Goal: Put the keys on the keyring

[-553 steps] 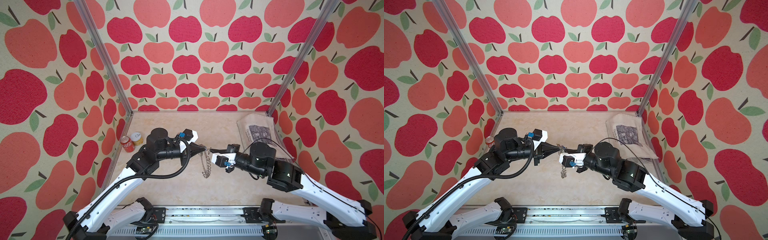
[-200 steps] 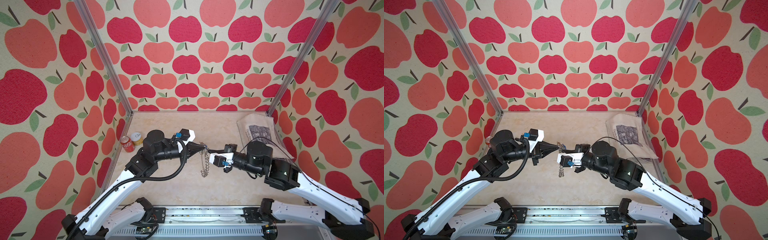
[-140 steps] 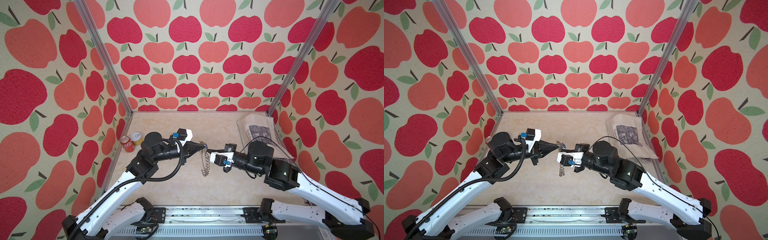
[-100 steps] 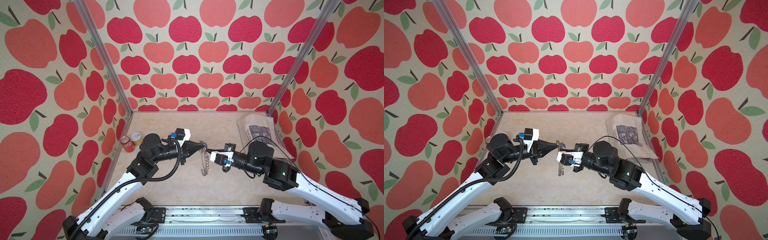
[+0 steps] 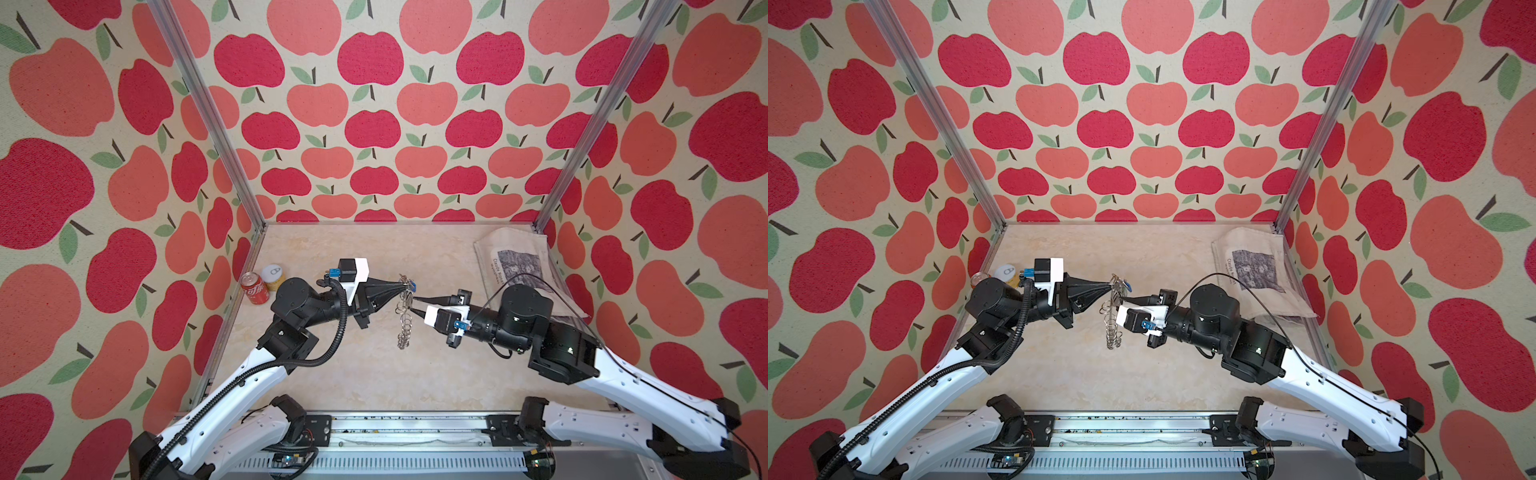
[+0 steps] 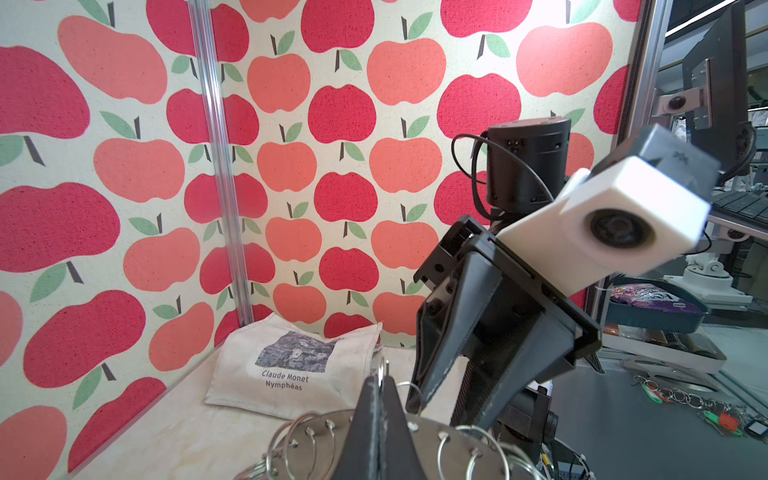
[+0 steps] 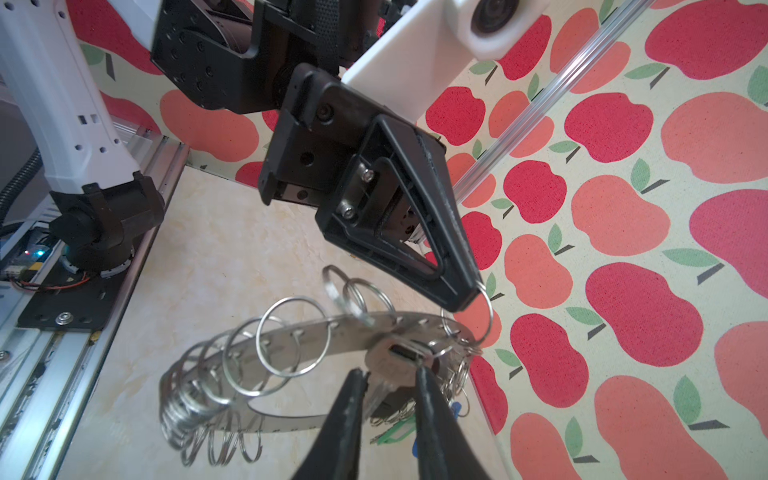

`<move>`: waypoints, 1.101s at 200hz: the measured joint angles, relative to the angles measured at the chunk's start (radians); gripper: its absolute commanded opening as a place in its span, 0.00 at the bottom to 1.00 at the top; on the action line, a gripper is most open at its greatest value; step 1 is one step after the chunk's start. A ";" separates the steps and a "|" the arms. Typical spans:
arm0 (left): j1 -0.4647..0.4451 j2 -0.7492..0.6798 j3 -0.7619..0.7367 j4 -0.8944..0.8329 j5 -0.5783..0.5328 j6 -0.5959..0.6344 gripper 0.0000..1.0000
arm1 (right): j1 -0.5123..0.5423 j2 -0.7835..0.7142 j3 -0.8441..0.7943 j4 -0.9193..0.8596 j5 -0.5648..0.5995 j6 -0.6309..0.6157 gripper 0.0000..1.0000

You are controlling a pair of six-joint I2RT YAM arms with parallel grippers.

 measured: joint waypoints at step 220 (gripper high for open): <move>0.013 0.129 -0.087 0.553 0.123 -0.207 0.00 | -0.188 0.018 0.122 0.002 -0.225 0.272 0.18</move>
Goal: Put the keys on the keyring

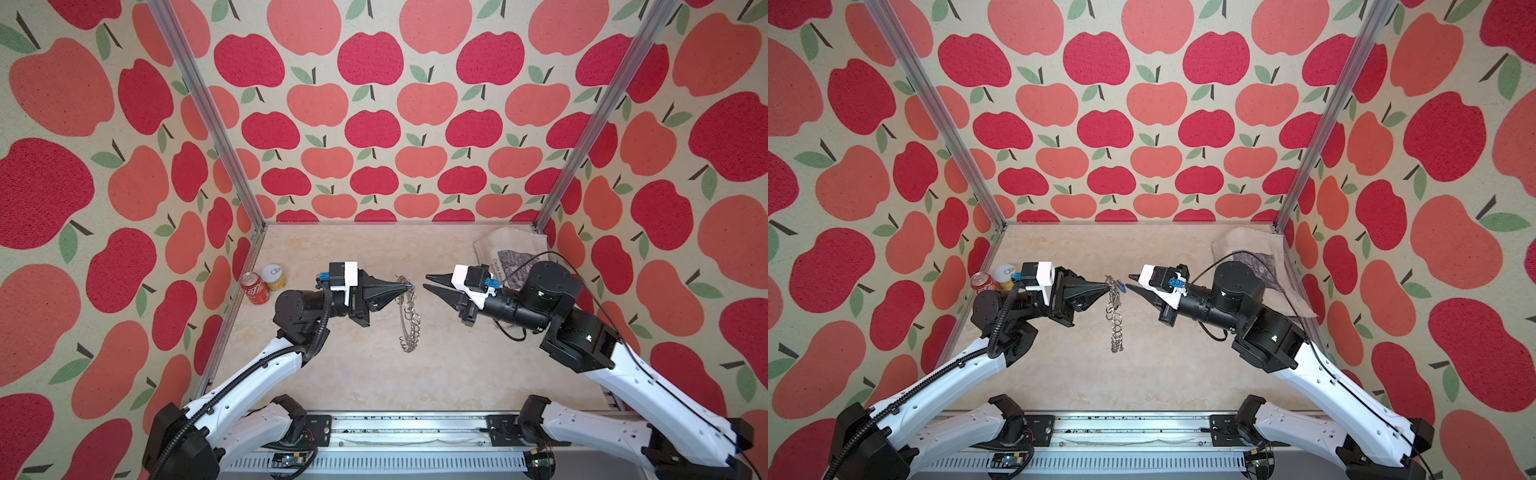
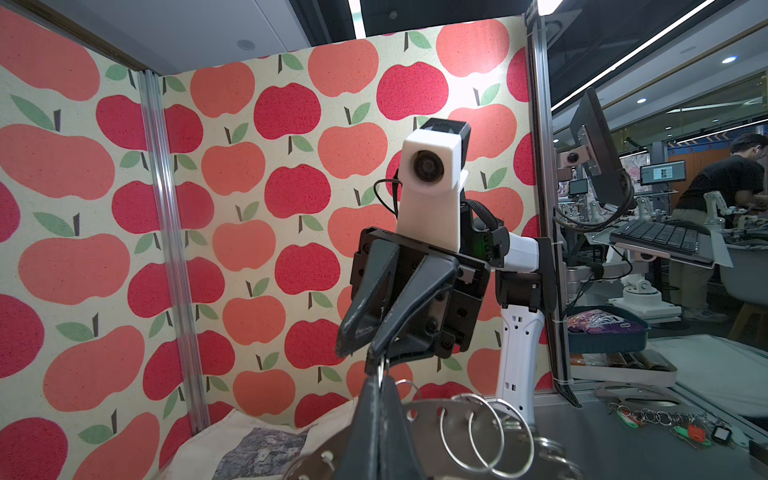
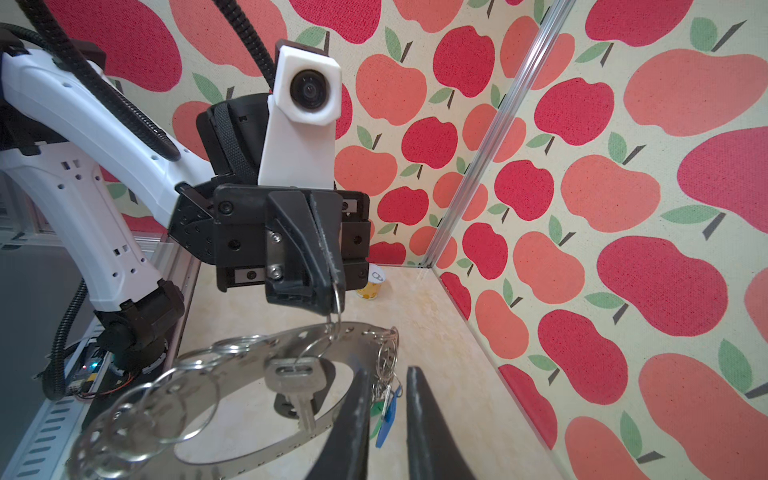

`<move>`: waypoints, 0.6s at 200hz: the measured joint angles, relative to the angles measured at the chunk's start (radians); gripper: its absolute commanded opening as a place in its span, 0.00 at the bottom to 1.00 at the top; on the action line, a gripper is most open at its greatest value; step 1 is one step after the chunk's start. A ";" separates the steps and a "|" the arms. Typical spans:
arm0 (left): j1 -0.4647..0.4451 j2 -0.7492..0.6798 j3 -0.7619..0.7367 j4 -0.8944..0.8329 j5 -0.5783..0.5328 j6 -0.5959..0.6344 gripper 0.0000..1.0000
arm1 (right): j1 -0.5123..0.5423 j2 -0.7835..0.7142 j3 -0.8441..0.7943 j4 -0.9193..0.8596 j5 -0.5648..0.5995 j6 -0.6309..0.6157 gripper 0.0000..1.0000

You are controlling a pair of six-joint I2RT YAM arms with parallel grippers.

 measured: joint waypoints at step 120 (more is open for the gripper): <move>0.000 0.009 0.000 0.007 0.002 0.000 0.00 | 0.000 0.007 -0.005 0.043 -0.080 0.056 0.17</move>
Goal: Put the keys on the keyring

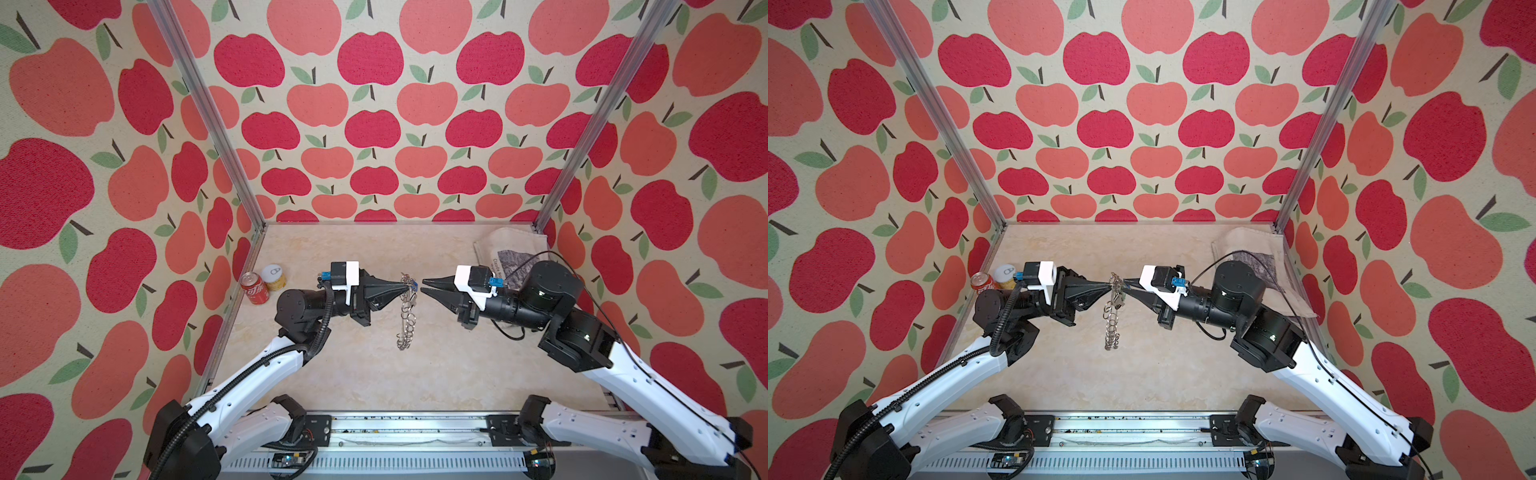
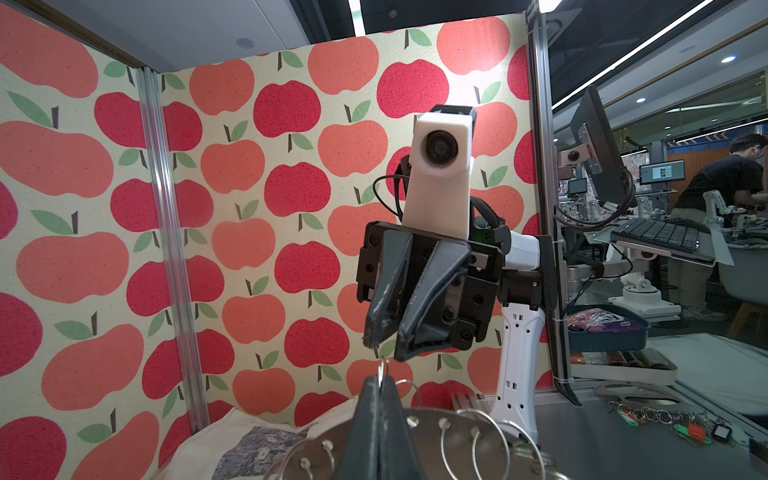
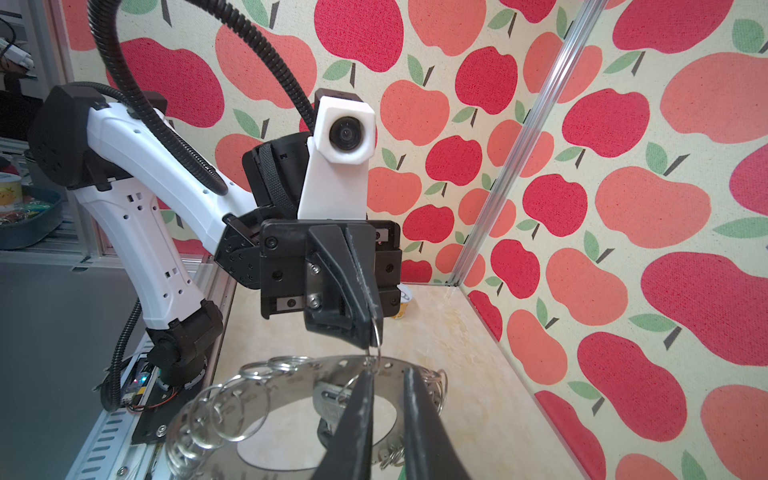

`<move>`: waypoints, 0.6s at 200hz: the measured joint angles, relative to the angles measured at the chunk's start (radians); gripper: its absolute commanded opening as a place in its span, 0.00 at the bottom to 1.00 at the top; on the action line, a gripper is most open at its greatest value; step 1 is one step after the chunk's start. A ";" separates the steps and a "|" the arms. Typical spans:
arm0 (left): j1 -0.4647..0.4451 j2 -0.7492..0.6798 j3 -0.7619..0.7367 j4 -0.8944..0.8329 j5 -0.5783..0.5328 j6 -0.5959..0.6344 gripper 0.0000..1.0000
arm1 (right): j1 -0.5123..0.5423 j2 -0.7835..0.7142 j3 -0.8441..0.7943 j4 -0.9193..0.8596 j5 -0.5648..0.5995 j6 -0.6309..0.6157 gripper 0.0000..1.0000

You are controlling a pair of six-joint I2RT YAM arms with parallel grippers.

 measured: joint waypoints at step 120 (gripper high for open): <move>0.000 0.000 0.000 0.000 0.004 0.000 0.00 | 0.000 0.029 -0.006 0.015 -0.024 0.009 0.14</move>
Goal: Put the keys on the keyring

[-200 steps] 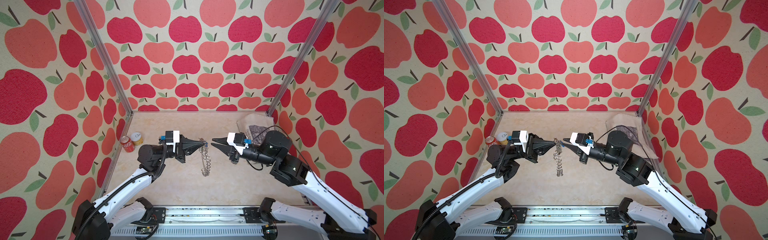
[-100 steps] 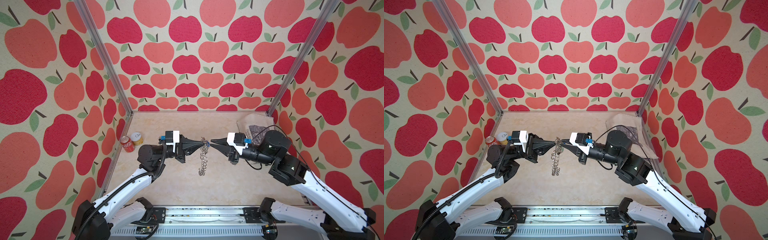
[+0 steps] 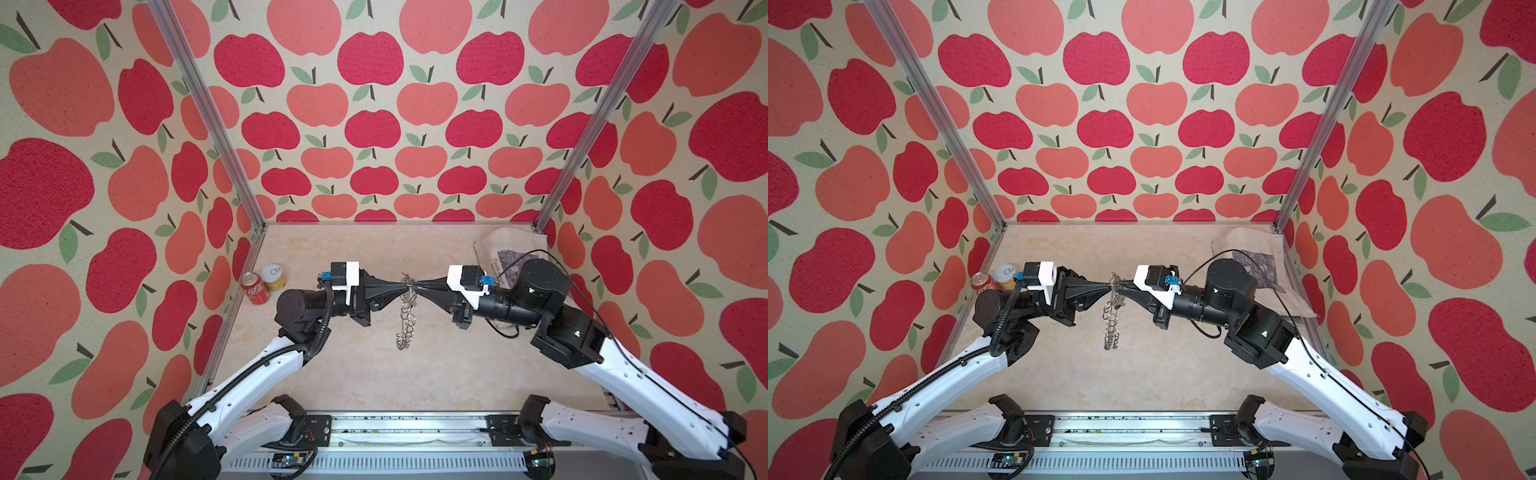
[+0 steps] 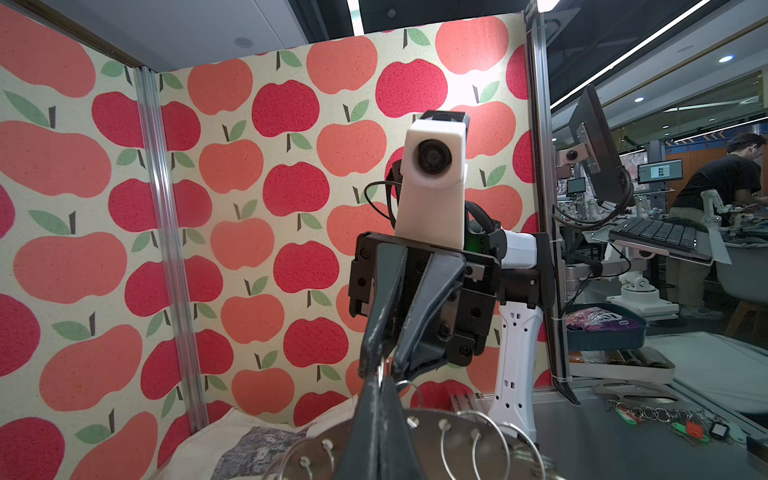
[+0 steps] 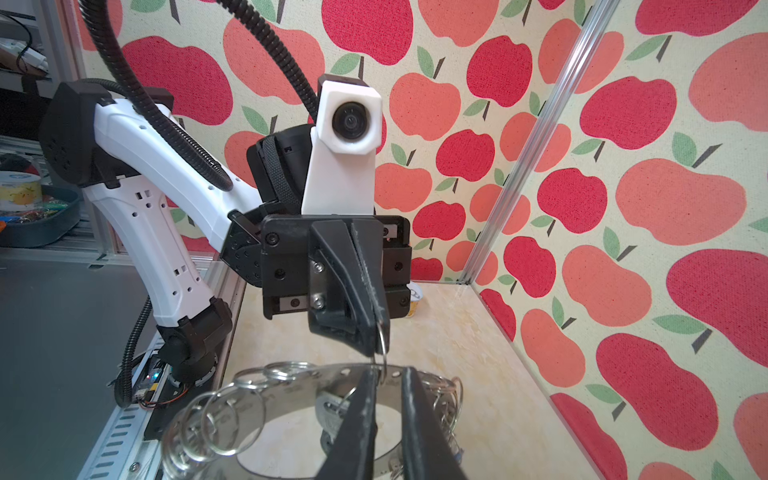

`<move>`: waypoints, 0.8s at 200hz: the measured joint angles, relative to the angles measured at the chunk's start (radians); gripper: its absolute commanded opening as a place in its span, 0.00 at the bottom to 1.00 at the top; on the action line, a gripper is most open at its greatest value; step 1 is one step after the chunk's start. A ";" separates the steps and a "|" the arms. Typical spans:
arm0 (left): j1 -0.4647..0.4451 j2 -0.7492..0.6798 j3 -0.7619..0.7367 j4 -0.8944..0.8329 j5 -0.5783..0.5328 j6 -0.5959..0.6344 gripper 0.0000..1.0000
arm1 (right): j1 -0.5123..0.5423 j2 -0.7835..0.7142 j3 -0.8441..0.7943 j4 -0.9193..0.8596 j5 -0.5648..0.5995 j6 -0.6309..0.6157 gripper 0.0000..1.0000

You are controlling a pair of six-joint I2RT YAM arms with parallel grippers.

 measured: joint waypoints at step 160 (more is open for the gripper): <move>0.004 -0.001 0.000 -0.005 0.010 0.008 0.00 | 0.000 0.016 0.000 -0.001 -0.029 0.044 0.00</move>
